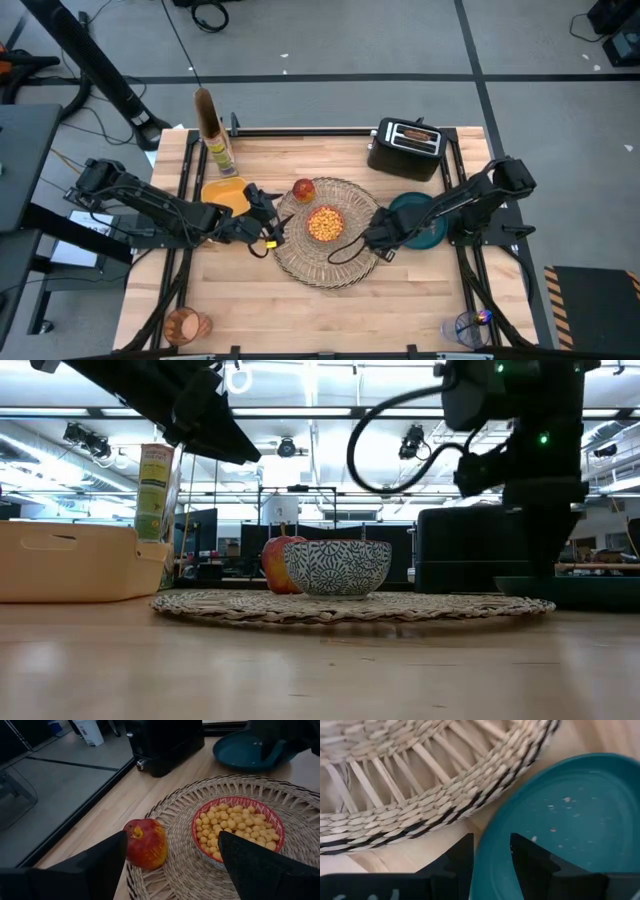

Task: Arrange a breakfast setting
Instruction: Put the blue plate to the bottom of the red bowl on the brown table mat

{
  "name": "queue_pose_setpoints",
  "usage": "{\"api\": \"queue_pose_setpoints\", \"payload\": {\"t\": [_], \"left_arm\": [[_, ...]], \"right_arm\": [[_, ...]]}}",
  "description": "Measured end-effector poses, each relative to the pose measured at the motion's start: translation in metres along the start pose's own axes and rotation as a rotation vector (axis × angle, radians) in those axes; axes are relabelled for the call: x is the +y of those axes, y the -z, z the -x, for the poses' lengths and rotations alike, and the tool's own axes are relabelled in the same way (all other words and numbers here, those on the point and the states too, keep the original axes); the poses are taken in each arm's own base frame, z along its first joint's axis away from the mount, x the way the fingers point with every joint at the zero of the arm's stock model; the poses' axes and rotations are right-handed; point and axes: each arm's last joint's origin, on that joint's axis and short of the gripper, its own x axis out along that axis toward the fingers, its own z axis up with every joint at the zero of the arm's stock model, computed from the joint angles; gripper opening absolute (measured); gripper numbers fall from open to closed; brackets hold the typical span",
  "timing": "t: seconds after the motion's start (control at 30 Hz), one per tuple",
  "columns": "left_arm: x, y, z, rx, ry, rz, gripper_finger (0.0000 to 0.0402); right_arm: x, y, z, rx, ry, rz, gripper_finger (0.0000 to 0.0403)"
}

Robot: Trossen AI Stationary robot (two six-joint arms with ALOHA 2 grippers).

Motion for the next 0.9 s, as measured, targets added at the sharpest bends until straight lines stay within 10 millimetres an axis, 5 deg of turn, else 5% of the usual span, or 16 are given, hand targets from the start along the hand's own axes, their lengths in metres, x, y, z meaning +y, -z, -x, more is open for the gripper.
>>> {"api": "queue_pose_setpoints", "payload": {"t": [0.3, 0.5, 0.73, 0.9], "left_arm": [[0.0, 0.0, 0.0, 0.0, 0.0, -0.004, 0.0318], [0.0, -0.001, 0.0, -0.009, 0.002, 0.004, 0.0318], [-0.001, -0.001, 0.0, -0.013, 0.004, 0.01, 0.0318], [-0.001, -0.002, 0.0, -0.014, 0.004, 0.011, 0.0318]], "right_arm": [[0.006, -0.003, -0.013, 0.033, -0.019, 0.001, 0.0133], [0.002, 0.005, -0.027, 0.063, -0.023, -0.013, 0.0095], [-0.001, 0.008, -0.024, 0.052, 0.004, -0.016, 0.0023], [-0.006, 0.01, -0.013, 0.033, -0.016, -0.029, 0.0014]]}}
